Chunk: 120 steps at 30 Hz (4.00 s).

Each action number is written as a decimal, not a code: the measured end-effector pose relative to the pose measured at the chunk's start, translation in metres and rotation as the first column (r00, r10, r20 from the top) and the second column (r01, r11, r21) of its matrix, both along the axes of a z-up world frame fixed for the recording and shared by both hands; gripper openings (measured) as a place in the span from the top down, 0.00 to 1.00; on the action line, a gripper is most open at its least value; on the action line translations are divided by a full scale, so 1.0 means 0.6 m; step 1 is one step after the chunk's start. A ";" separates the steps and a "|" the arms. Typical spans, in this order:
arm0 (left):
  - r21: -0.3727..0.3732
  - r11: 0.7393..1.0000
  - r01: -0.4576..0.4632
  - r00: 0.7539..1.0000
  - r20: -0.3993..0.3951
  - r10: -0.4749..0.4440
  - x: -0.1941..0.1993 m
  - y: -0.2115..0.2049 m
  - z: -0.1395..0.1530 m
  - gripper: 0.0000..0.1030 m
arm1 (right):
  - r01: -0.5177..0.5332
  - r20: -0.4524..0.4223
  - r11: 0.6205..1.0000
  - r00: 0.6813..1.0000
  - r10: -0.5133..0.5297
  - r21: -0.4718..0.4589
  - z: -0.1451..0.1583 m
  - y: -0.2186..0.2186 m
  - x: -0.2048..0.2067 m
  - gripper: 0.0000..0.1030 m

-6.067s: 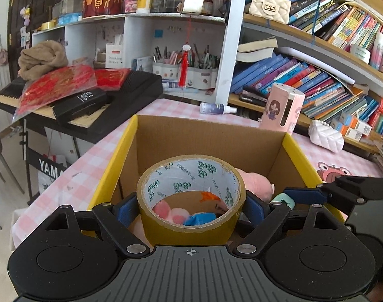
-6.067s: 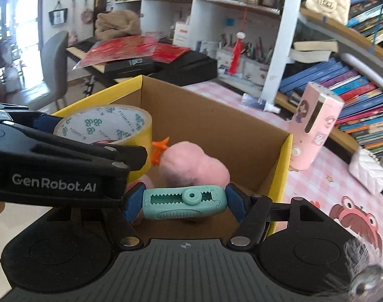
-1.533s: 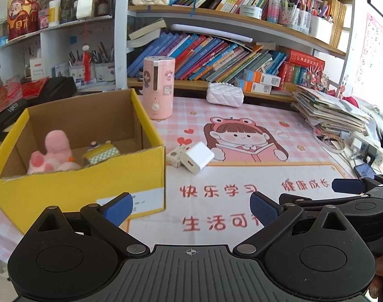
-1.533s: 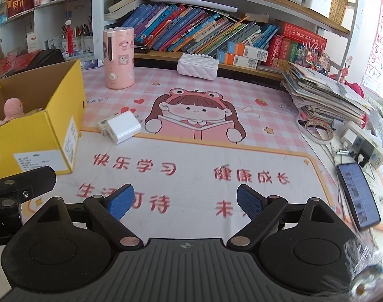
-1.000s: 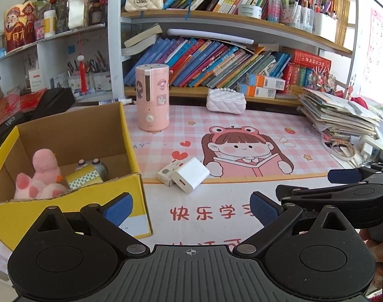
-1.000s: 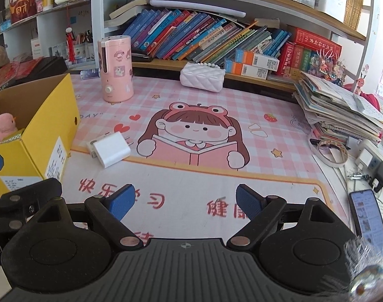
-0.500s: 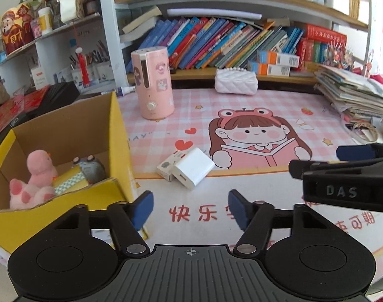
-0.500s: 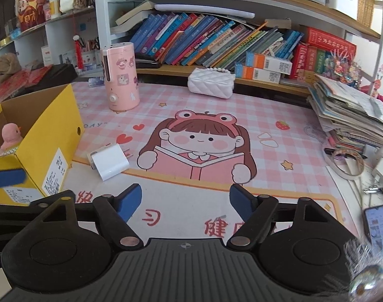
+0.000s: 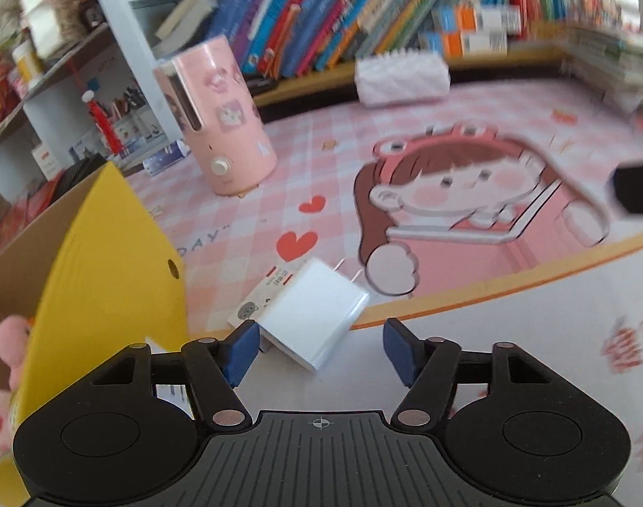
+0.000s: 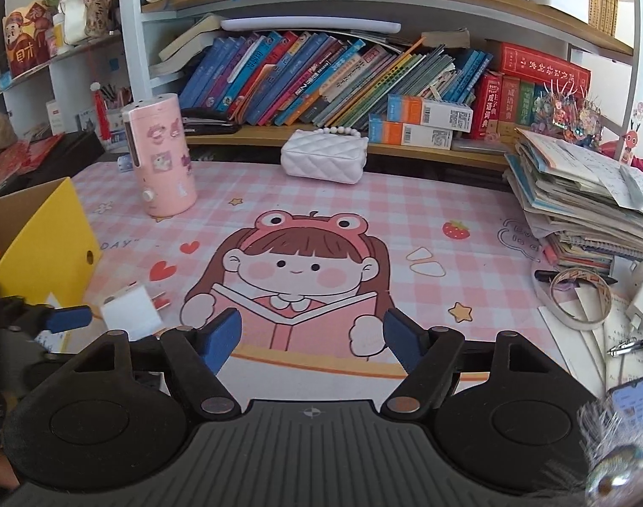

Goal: Organize objects
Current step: 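Reach both tools toward the white charger and small card box, then grasp the white charger with the left tool while the right tool grasps the card box, then carry the charger and card box with both tools over the yellow box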

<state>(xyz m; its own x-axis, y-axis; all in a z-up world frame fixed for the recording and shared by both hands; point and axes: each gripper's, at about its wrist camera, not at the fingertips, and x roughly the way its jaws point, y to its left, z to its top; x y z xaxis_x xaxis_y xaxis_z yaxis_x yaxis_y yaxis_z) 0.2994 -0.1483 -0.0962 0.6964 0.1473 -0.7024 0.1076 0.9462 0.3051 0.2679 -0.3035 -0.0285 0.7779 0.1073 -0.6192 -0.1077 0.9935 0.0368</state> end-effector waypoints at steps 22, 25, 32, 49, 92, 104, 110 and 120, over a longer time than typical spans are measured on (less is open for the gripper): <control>-0.368 0.929 -0.027 0.984 0.153 0.090 -0.089 0.105 0.142 1.00 | -0.116 -0.042 0.993 0.992 0.117 0.021 -0.030 0.031 0.047 0.28; -0.376 0.924 -0.067 0.986 0.119 0.120 -0.097 0.120 0.127 1.00 | -0.158 -0.045 0.987 0.987 0.157 -0.007 -0.038 0.060 0.046 0.28; -0.380 0.921 -0.091 0.988 0.081 0.131 -0.134 0.128 0.100 1.00 | -0.173 -0.057 0.985 0.984 0.171 -0.020 -0.041 0.078 0.023 0.28; -0.222 0.974 -0.043 0.999 0.010 0.047 -0.081 0.043 0.028 0.26 | -0.084 -0.044 0.996 0.996 0.083 -0.010 -0.029 0.042 0.013 0.28; -0.637 0.747 -0.192 0.945 0.086 0.316 -0.265 0.225 0.122 0.60 | -0.510 -0.101 0.860 0.857 0.506 -0.024 -0.102 0.258 0.138 0.49; -0.702 0.710 -0.057 0.961 0.154 0.229 -0.291 0.274 0.131 0.60 | -0.311 -0.087 0.950 0.946 0.312 0.027 0.015 0.194 -0.029 0.49; -0.716 0.698 -0.016 0.969 0.161 0.188 -0.328 0.314 0.135 0.60 | -0.256 -0.095 0.966 0.961 0.258 0.033 0.028 0.219 -0.134 0.49; -0.715 0.699 -0.020 0.977 0.133 0.164 -0.408 0.391 0.132 0.60 | -0.240 -0.120 0.971 0.963 0.240 0.012 0.012 0.307 -0.248 0.49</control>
